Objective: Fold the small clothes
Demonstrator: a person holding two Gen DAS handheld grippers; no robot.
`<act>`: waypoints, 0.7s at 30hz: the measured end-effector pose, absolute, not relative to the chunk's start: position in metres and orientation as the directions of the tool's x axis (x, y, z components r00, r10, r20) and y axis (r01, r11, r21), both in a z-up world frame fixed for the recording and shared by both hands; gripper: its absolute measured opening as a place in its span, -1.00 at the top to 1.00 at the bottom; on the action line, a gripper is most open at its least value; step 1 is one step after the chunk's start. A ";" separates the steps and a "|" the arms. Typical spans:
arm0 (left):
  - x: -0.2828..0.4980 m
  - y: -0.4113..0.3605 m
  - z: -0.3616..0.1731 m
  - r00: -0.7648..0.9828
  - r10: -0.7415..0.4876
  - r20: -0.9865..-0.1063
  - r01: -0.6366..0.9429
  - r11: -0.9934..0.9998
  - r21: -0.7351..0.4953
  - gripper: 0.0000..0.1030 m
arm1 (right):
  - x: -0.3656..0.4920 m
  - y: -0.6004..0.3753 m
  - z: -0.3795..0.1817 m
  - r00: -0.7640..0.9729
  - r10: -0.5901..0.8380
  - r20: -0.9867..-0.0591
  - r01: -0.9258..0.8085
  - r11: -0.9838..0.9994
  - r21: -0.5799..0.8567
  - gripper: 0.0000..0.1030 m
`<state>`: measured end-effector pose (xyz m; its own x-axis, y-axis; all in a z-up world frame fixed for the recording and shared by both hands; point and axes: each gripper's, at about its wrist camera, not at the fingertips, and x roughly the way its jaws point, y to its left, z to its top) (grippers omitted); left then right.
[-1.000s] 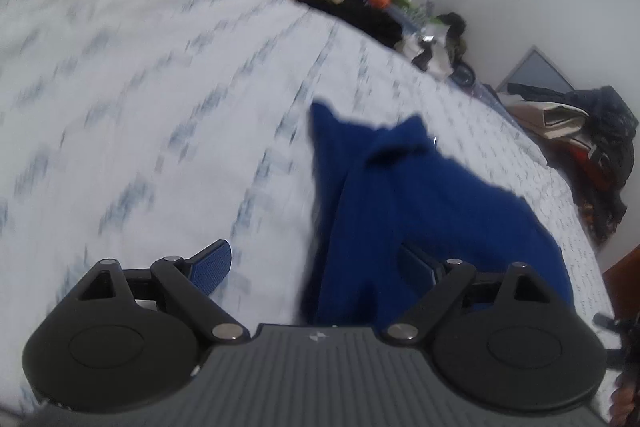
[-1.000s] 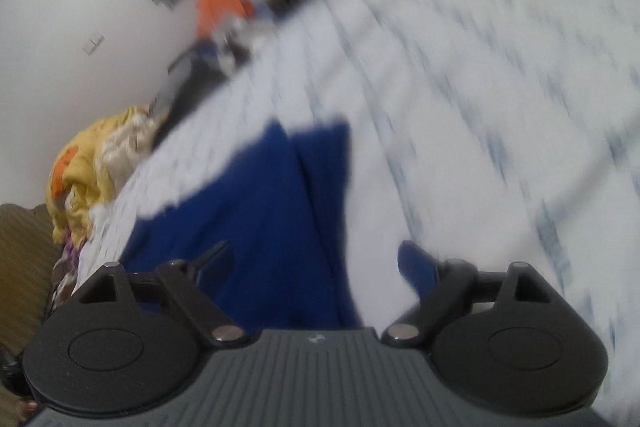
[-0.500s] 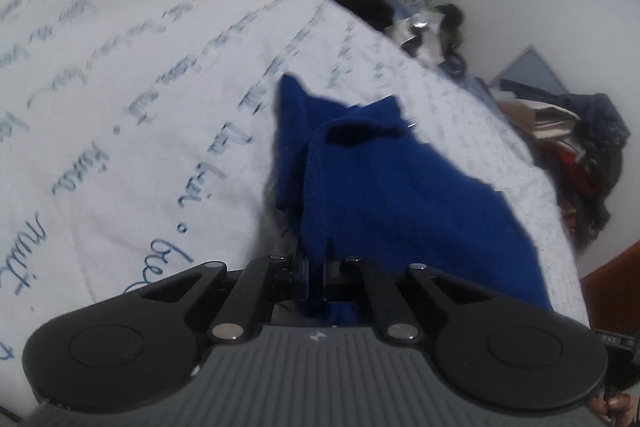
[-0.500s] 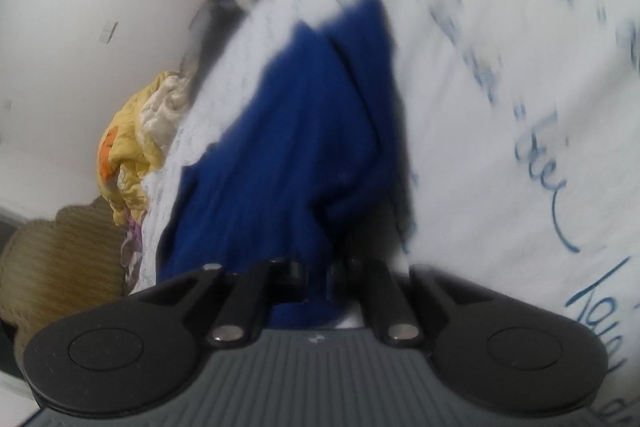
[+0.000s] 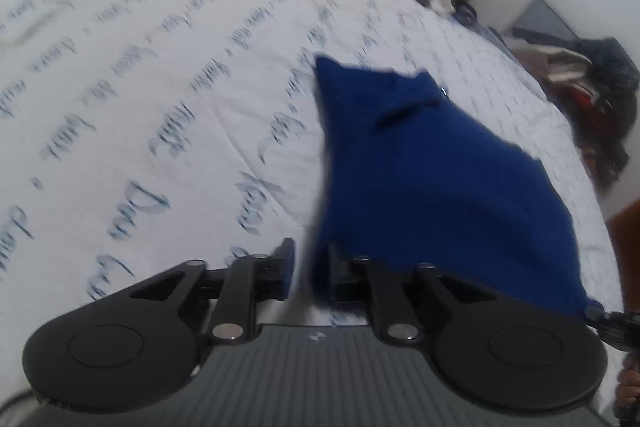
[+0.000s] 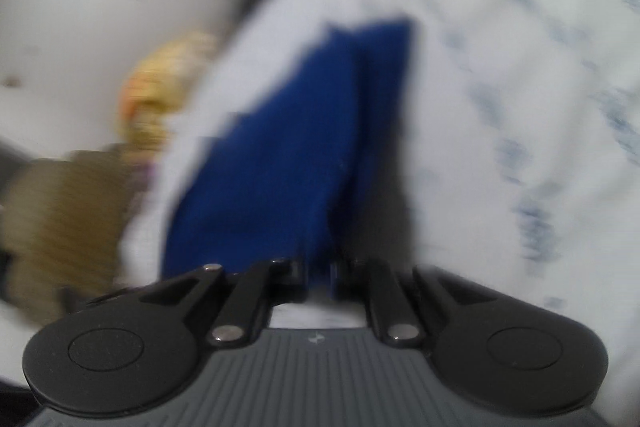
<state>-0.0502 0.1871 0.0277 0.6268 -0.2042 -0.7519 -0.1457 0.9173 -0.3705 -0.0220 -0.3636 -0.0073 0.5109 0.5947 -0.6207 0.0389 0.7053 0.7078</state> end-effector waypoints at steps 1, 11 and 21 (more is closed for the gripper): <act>-0.048 0.188 0.039 0.668 -0.178 -0.722 -0.134 0.926 -0.352 0.10 | -0.016 -0.367 -0.001 0.533 0.571 -0.624 0.038 0.721 0.692 0.76; 0.069 0.047 0.043 0.817 -0.009 -0.576 0.184 0.952 0.246 -0.04 | 0.136 -0.313 0.046 0.710 0.404 -0.576 -0.192 0.899 0.393 -0.40; 0.130 0.069 0.025 0.784 -0.035 -0.620 0.111 0.990 0.086 0.73 | 0.193 -0.277 0.012 0.721 0.378 -0.580 -0.248 0.923 0.294 0.84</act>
